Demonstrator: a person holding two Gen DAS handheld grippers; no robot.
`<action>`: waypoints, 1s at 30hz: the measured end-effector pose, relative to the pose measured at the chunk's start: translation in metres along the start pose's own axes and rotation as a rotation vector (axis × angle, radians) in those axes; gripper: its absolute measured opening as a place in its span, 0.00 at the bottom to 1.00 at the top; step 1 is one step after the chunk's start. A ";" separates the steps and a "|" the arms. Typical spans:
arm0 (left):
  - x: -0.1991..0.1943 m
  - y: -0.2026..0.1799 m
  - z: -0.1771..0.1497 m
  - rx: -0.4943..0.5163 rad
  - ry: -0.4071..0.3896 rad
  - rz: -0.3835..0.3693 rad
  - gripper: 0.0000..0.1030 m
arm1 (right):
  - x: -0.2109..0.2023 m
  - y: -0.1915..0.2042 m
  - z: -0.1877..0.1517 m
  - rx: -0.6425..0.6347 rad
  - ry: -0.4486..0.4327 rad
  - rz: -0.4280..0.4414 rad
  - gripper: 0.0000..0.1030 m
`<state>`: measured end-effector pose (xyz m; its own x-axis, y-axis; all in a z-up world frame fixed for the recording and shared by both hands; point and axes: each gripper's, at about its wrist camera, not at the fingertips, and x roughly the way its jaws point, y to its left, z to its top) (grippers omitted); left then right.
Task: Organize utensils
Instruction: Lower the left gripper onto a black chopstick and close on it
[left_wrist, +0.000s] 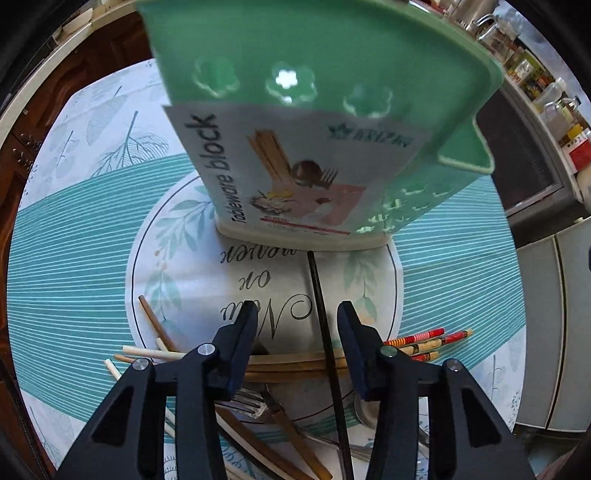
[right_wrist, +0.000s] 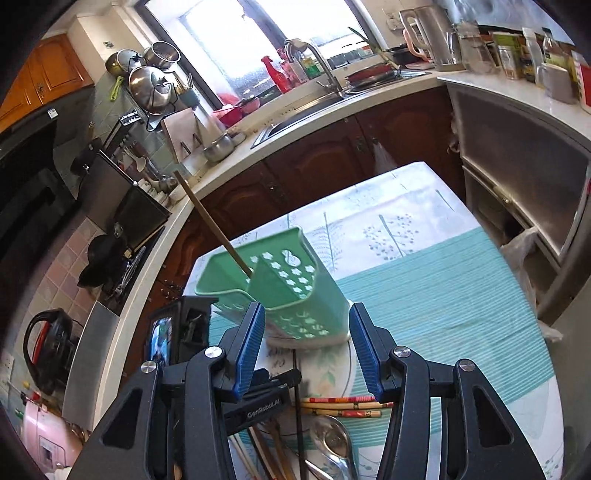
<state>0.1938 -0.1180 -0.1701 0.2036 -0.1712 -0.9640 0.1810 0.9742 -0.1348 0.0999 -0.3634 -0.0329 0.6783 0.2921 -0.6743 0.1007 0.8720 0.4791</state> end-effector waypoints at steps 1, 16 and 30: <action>0.004 -0.002 0.000 -0.004 0.013 0.006 0.38 | 0.000 -0.004 -0.003 0.003 0.002 0.001 0.48; 0.028 -0.037 0.013 0.007 0.141 0.106 0.23 | 0.013 -0.013 -0.011 0.060 0.020 0.020 0.48; 0.006 -0.021 0.009 -0.087 0.085 0.030 0.04 | 0.007 -0.012 -0.023 0.088 0.018 0.042 0.48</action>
<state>0.2003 -0.1404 -0.1706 0.1248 -0.1325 -0.9833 0.0916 0.9883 -0.1216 0.0869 -0.3625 -0.0563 0.6702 0.3353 -0.6622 0.1369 0.8210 0.5543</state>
